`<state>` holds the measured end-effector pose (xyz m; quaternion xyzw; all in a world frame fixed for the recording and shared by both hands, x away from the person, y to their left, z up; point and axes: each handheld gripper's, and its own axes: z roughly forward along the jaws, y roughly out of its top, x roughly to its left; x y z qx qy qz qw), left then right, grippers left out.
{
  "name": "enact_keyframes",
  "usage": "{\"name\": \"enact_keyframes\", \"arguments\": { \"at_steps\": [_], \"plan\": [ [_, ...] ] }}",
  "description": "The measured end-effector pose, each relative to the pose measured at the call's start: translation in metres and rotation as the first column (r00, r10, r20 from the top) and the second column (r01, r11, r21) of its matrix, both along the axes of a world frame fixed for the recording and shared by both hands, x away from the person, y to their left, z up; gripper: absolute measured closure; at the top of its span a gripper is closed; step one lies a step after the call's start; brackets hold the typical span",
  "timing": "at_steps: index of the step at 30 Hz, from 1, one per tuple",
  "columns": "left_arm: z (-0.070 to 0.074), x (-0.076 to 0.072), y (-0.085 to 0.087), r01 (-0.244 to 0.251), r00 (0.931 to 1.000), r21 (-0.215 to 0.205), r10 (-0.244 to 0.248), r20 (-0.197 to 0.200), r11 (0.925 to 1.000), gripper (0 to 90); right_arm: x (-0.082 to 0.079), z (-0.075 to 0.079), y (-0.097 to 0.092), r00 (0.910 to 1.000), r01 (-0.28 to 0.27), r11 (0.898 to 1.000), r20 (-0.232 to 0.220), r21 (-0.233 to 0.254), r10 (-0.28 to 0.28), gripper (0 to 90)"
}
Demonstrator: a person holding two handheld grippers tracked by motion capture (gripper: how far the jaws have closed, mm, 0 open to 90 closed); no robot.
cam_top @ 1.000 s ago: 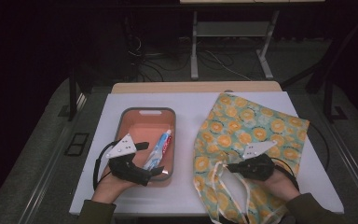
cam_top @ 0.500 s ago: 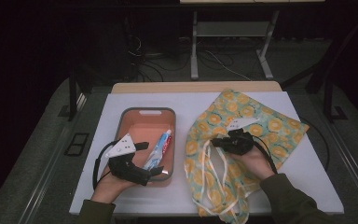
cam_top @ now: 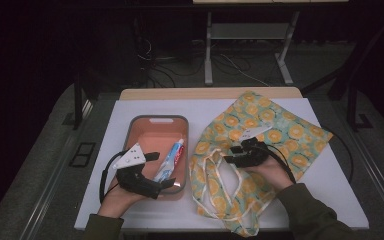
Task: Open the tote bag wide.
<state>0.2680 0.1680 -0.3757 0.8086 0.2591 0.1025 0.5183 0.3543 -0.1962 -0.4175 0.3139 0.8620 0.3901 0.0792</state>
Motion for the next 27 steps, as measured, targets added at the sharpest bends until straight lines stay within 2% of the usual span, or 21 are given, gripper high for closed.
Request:
{"name": "enact_keyframes", "arguments": {
  "at_steps": [3,6,11,12,13,14,15,16,17,18,19,20,21,22,24,25,26,27],
  "plan": [
    [0.0,0.0,0.0,0.001,1.0,-0.002,-0.001,0.0,1.0,0.4,-0.015,0.014,-0.009,0.9992,-0.036,0.999,0.019,0.018,0.036,39.5],
    [0.0,0.0,0.0,0.001,1.0,-0.002,-0.001,0.001,1.0,0.4,-0.034,0.022,-0.016,0.996,-0.086,0.996,0.027,0.038,0.085,37.0],
    [0.0,0.0,-0.001,0.001,1.0,0.001,-0.001,0.001,1.0,0.4,-0.068,0.02,-0.021,0.9826,-0.186,0.981,0.015,0.054,0.185,35.3],
    [0.0,0.0,-0.001,0.0,1.0,0.001,0.0,0.001,1.0,0.4,-0.068,0.02,-0.021,0.9826,-0.186,0.981,0.015,0.054,0.185,35.3],
    [0.0,0.0,-0.001,0.0,1.0,0.001,0.0,0.001,1.0,0.4,-0.074,0.018,-0.021,0.9786,-0.206,0.977,0.012,0.055,0.205,35.3],
    [0.0,0.0,-0.001,0.0,1.0,0.001,0.0,0.001,1.0,0.4,-0.085,0.014,-0.019,0.9707,-0.24,0.969,0.005,0.054,0.24,35.3],
    [0.0,0.0,-0.001,0.0,1.0,0.001,0.0,0.001,1.0,0.4,-0.085,0.014,-0.019,0.9707,-0.24,0.969,0.005,0.054,0.24,35.3],
    [0.0,0.0,-0.001,0.0,1.0,0.001,0.0,0.001,1.0,0.4,-0.089,0.012,-0.017,0.9665,-0.256,0.965,-0.003,0.053,0.257,35.4],
    [0.0,0.0,-0.001,0.0,1.0,0.001,0.0,0.001,1.0,0.4,-0.097,0.008,-0.011,0.9583,-0.285,0.958,-0.011,0.042,0.286,35.6],
    [0.0,0.0,-0.001,0.0,1.0,0.0,0.0,0.002,1.0,0.4,-0.097,0.008,-0.011,0.9583,-0.285,0.958,-0.011,0.042,0.286,35.6],
    [0.0,0.0,-0.001,0.001,1.0,0.001,-0.001,0.002,1.0,0.4,-0.1,0.006,-0.008,0.9534,-0.301,0.953,-0.017,0.04,0.301,35.9],
    [0.0,0.0,-0.001,0.002,1.0,0.001,-0.002,0.003,1.0,0.4,-0.104,0.004,0.001,0.9436,-0.33,0.943,-0.019,0.031,0.331,36.5],
    [0.0,0.0,0.0,0.002,1.0,0.001,-0.002,0.003,1.0,0.4,-0.106,0.003,0.005,0.9391,-0.342,0.939,-0.023,0.036,0.343,37.2],
    [0.0,0.0,-0.001,0.002,1.0,0.0,-0.002,0.003,1.0,0.4,-0.106,0.003,0.005,0.9391,-0.342,0.939,-0.023,0.036,0.343,37.2],
    [0.0,0.0,-0.001,0.003,1.0,0.001,-0.003,0.003,1.0,0.4,-0.111,0.001,0.013,0.927,-0.373,0.927,-0.028,0.036,0.374,38.6],
    [0.0,0.0,-0.001,0.002,1.0,0.001,-0.002,0.003,1.0,0.4,-0.117,-0.002,0.021,0.9144,-0.403,0.915,-0.03,0.024,0.404,41.9],
    [0.0,0.0,-0.001,0.002,1.0,0.001,-0.002,0.003,1.0,0.4,-0.119,-0.004,0.024,0.9076,-0.418,0.908,-0.031,0.021,0.419,43.7],
    [0.0,0.0,-0.001,0.001,1.0,0.001,-0.001,0.003,1.0,0.4,-0.119,-0.004,0.024,0.9076,-0.418,0.908,-0.031,0.021,0.419,43.7]
  ]
}}
